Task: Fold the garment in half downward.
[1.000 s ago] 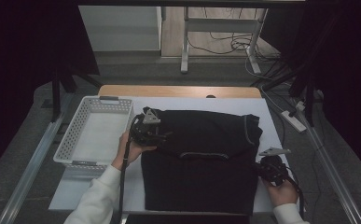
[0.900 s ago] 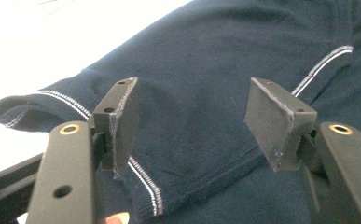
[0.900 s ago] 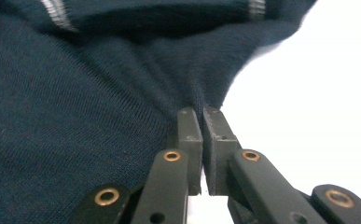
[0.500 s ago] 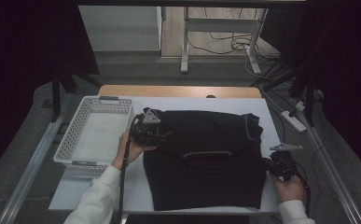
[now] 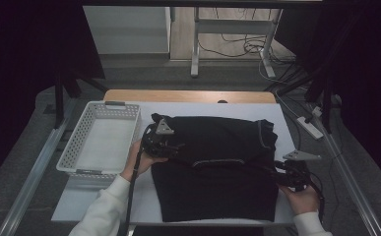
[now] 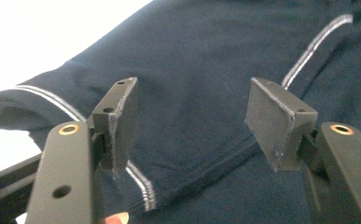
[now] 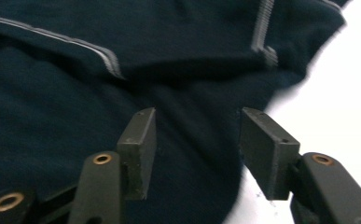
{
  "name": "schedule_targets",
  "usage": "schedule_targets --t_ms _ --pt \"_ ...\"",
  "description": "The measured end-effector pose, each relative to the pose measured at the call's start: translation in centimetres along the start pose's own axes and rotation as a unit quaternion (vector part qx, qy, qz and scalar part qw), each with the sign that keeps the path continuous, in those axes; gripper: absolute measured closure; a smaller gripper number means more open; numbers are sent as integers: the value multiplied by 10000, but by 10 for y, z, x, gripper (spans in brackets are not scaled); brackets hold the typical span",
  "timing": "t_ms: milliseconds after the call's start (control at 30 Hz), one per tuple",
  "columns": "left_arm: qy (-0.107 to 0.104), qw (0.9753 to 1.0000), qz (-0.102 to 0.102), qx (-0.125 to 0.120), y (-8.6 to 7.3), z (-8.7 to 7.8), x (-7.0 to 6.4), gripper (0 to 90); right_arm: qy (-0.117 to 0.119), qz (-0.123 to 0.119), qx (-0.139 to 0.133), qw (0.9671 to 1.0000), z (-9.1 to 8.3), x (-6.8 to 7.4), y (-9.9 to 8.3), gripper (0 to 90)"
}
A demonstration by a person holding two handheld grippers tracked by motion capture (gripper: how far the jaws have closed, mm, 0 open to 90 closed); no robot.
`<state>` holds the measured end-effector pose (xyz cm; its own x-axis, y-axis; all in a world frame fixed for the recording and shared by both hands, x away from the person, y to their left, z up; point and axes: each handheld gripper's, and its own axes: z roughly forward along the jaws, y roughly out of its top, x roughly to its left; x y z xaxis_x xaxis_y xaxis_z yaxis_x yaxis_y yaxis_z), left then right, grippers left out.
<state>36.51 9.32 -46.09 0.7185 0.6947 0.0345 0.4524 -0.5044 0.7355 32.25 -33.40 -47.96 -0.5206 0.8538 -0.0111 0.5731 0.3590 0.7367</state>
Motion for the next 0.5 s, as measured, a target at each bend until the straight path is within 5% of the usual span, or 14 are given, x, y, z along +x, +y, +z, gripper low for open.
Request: schedule_targets --t_ms 267,500 --pt "-219 9992 235 258 -1 21 -14 342 164 -203 -129 9996 15 13 20 431" --pt "-429 9978 226 461 -5 35 -16 328 296 -306 -112 9990 33 17 34 422"
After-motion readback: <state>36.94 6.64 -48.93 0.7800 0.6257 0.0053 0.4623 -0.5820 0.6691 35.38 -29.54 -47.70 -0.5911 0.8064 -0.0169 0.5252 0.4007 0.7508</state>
